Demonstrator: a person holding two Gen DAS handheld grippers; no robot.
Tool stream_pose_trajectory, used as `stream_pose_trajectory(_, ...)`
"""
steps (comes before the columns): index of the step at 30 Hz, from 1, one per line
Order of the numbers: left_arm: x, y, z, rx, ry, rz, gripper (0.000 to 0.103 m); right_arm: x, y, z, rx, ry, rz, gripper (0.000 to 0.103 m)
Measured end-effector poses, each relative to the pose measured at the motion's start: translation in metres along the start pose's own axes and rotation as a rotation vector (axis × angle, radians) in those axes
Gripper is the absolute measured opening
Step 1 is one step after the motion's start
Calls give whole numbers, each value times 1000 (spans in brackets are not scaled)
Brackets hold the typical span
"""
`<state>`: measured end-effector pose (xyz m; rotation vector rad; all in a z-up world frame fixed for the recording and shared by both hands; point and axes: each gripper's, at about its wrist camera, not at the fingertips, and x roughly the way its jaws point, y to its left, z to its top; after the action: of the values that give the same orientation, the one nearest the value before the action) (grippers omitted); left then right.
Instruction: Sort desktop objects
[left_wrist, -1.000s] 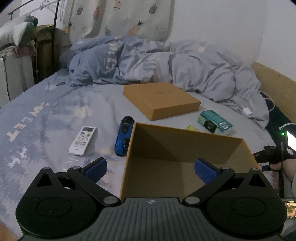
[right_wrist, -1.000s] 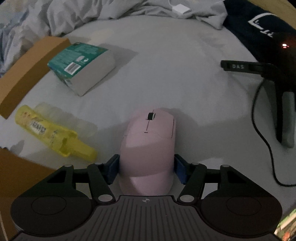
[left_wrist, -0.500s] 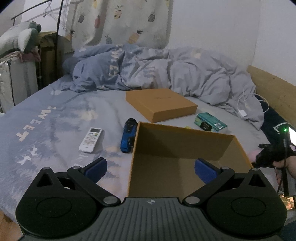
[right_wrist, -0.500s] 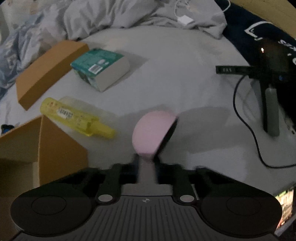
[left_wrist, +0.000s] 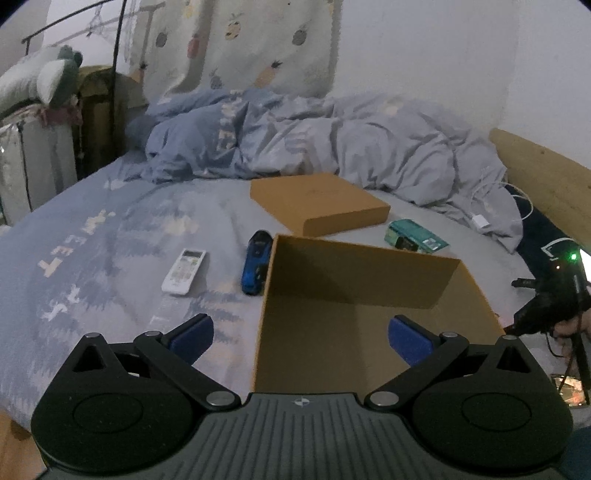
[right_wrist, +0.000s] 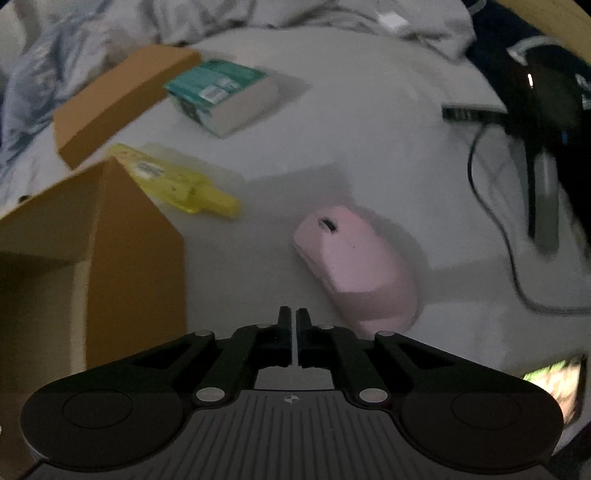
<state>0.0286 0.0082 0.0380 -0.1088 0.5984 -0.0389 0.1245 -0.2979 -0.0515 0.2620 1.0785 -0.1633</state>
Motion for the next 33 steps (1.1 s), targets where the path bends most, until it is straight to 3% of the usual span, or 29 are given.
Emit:
stream_pose_trajectory(3, 2, -8, 1, 9, 0, -8, 103, -10, 0, 9, -92, -18, -17, 30)
stream_pose_trajectory(5, 5, -13, 1, 13, 4, -12, 103, -13, 0, 14, -161, -27, -21, 61)
stream_pose_trajectory(11, 13, -22, -5, 31, 26, -5, 103, 4, 0, 24, -319, 19, -30, 85)
stream_pose_trajectory(20, 24, -27, -7, 37, 41, 28, 103, 49, 0, 32, -477, 82, -73, 90)
stream_pose_trajectory(26, 32, -32, -6, 46, 56, 42, 103, 76, -14, 31, -451, 135, -56, 90)
stream_pose_trajectory(33, 40, -38, -11, 57, 77, 47, 103, 75, -25, 21, -395, 89, 28, 73)
